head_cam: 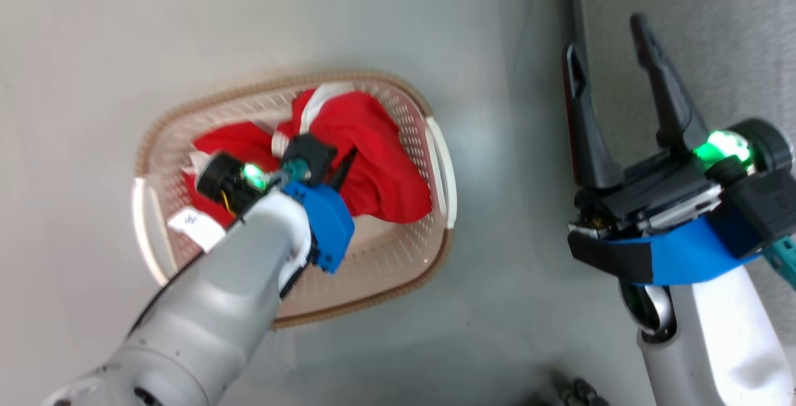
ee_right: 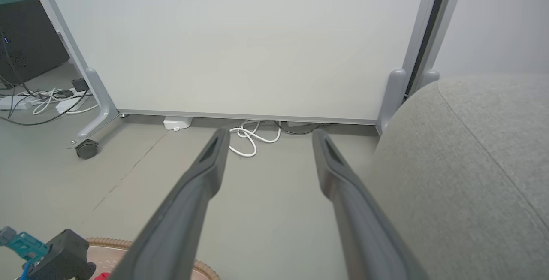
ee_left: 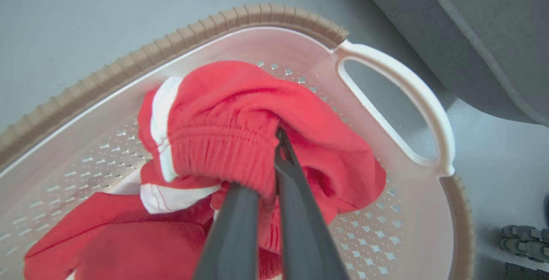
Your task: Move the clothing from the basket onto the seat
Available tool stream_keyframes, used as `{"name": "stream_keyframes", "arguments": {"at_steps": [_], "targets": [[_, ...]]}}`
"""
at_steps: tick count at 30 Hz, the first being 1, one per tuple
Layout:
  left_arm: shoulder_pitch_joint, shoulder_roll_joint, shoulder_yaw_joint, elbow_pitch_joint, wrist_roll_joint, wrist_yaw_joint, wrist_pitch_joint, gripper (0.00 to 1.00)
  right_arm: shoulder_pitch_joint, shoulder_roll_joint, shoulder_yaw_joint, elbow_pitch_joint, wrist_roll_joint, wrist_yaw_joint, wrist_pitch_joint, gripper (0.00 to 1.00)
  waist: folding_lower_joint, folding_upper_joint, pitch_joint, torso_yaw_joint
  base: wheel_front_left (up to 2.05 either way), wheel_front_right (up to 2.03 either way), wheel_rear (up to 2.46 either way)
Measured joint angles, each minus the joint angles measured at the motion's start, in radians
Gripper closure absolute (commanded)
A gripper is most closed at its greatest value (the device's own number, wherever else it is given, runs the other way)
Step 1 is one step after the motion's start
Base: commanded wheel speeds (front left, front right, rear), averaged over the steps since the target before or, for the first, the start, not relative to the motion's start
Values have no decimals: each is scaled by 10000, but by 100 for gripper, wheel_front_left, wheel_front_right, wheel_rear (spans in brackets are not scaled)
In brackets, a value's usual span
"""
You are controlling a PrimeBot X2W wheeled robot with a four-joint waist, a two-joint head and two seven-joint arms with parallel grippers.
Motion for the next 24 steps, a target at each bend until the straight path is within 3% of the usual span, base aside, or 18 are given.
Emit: {"name": "stream_keyframes", "arguments": {"at_steps": [5,10,11,15,24], "targets": [[793,151,219,-568,-341,0,-182,100,516,-127,-75,476,100,0,0,0,-1,0,-1179,209,0,0,0],[1754,639,1998,-2362,378,63,-196,100,1265,-207,-92,1018,226,0,2,0,-2,0,-2756,494,0,0,0],[1754,639,1998,-2362,378,63,-196,100,1265,-207,-92,1018,226,0,2,0,-2,0,-2756,494,0,0,0],[3031,974,3488,-3776,1448,194,-194,100,1910,-234,-44,1365,332,0,2,0,-3,1,-4150,736,0,0,0],[4605,1133,5716,-6309,2851,167,-196,100,2723,-253,92,1659,508,0,0,0,-4,1,-6352,1145,0,0,0]]}}
